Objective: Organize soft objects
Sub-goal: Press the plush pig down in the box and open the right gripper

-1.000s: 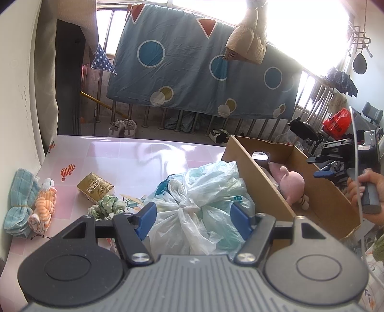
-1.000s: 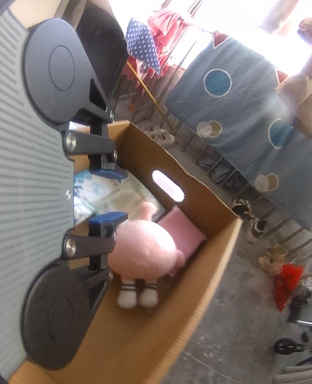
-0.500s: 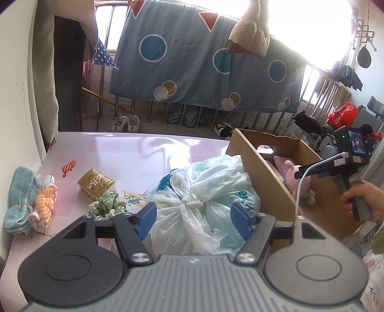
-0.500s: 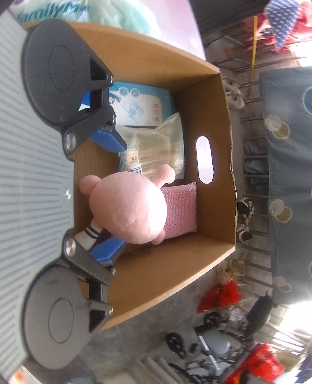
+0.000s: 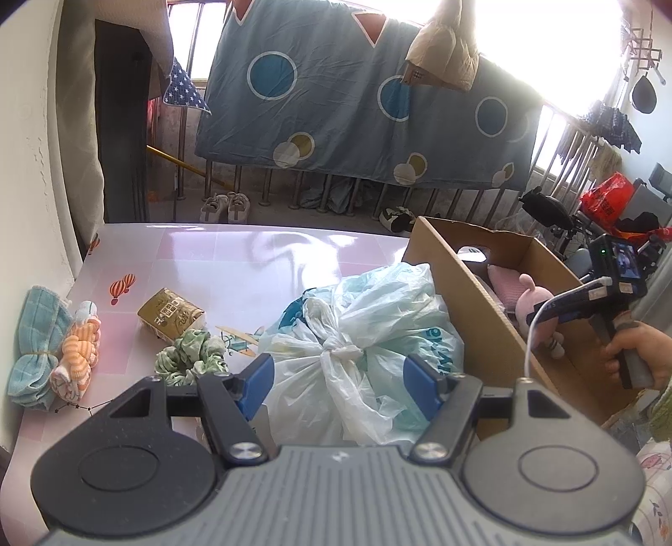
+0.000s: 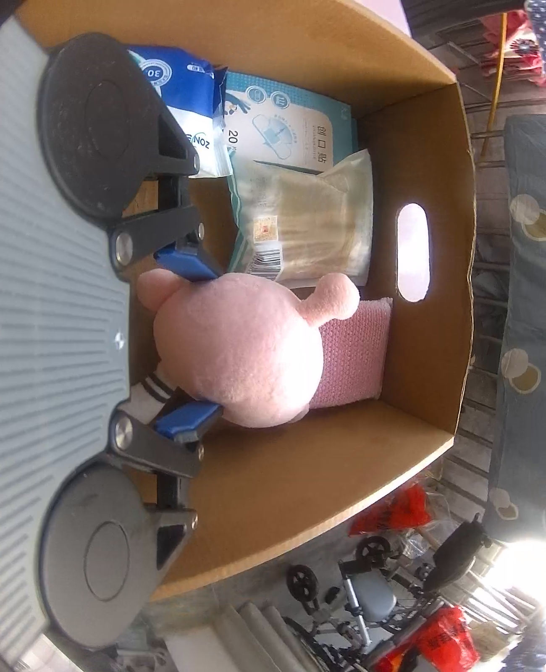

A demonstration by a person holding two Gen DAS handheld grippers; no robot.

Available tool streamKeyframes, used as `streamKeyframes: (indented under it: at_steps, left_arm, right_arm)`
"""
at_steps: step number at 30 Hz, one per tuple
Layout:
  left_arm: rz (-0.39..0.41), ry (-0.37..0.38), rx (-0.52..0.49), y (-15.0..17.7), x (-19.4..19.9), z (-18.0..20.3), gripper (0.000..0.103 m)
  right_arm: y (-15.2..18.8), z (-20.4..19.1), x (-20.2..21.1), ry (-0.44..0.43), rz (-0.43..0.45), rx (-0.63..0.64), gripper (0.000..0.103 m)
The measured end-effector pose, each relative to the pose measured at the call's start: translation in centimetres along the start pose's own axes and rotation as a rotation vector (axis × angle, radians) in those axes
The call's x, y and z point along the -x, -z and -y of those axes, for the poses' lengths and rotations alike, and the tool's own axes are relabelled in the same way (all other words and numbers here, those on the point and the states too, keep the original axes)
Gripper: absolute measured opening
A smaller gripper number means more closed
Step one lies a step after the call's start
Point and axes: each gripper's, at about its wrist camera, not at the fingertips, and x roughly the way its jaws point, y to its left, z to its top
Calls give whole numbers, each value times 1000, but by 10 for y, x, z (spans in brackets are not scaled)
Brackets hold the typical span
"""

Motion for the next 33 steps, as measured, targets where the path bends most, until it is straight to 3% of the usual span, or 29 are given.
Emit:
streamKeyframes:
  at_steps: [3,8,9,12,16,19,24,28,33]
  left_arm:
    - [3,7,-6,1,1,3,69]
    - [1,16,-13,2,2,9,69]
    - [2,20,-13,2,2,10,69]
    - [5,30,-15,2,5,14,69]
    - [7,35,-31,2,5,20,69]
    - [6,39,-34,2,5,22,69]
    - [7,45,-42,3,4,26,69]
    - [2,44,-40,3,2,25,69]
    - [4,40,-37,3,4,22,69]
  right_arm:
    - [10,30,18,-168,-20,-129,60]
    - [31,74,31,-602,-135,-382,61]
    - [35,79,29,-642,-167,-412,63]
    - [41,90,24,-572,-213,-434,65]
    - [46,101,39,-459,-161,-418,67]
    - [46,98,57,-375,-98,-331,64]
    - [43,80,87,-116,37,-107,64]
    - [39,75,93,-129,34,-73,65]
    - [26,50,69,-99,-38,3,75]
